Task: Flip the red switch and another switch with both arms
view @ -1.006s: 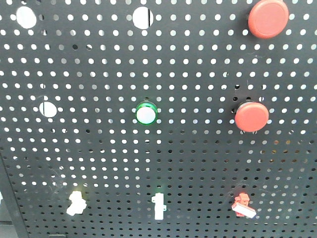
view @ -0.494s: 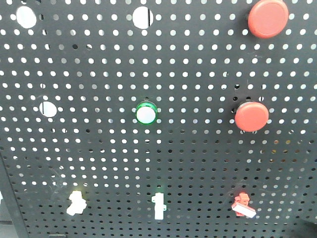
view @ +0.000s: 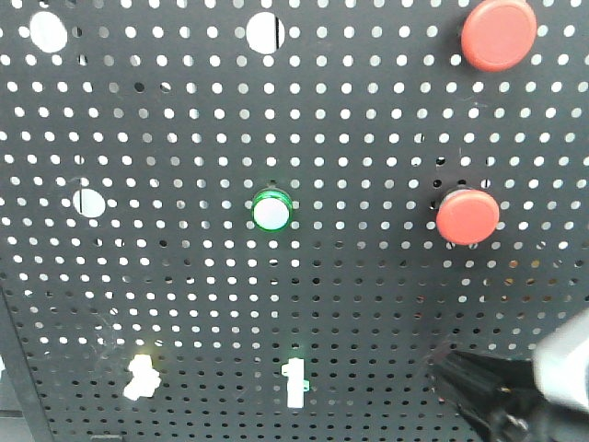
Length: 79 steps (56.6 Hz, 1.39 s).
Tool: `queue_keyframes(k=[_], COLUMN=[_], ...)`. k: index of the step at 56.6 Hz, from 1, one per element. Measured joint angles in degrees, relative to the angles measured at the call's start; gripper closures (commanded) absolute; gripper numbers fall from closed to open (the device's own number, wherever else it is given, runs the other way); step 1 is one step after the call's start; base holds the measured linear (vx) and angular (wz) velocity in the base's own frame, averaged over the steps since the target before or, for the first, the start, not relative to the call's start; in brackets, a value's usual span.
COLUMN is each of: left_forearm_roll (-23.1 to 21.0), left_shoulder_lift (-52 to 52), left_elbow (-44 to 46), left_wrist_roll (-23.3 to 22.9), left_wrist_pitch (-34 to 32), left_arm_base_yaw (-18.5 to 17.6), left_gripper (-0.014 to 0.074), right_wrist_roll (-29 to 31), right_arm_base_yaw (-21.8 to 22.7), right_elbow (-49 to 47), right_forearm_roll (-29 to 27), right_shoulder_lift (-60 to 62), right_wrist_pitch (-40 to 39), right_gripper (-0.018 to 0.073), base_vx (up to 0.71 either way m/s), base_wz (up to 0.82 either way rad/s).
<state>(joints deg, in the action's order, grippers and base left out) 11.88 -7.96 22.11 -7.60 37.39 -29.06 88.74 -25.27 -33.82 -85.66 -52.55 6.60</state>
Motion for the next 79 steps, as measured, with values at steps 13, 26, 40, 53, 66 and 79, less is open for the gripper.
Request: queue_keyframes(k=[13,26,40,53,66,79], left_forearm_roll=[0.13,0.13,0.22,-0.40,-1.33,-1.32], left_shoulder_lift=[0.00,0.00,0.00,0.00,0.00,0.00], left_elbow=[0.00,-0.13,-0.27,-0.27,-0.33,-2.30], left_wrist_roll=[0.00,0.00,0.00,0.00,0.00,0.00], left_wrist_pitch=[0.24,0.31,0.43,0.43,-1.59,-7.58], left_arm_base_yaw=[0.00,0.00,0.00,0.00,0.00,0.00], left_gripper=[0.0594,0.0594,0.0594,0.0594,0.0594,0.0594], right_wrist_roll=[0.09,-0.01,0.09,-1.17,-1.33,2.66], right_arm_base_yaw=[-0.03,-0.03,-0.03,-0.03,-0.03,-0.03], right_elbow=[-0.23,-0.23,-0.18,3.41,16.29,23.51], right_forearm_roll=[-0.64,0.07,1.79,1.51,-0.26,-0.77], right_shoulder_lift=[-4.91,-8.87,-2.15,13.64,33.32,42.82], right_wrist_pitch=[4.38,9.08,8.02,-2.36,-17.25,-18.90], right_gripper=[0.0565,0.0565,0.0565,0.0565,0.0565,0.0565], base_vx=[0.00,0.00,0.00,0.00,0.00,0.00], base_wz=[0.00,0.00,0.00,0.00,0.00,0.00])
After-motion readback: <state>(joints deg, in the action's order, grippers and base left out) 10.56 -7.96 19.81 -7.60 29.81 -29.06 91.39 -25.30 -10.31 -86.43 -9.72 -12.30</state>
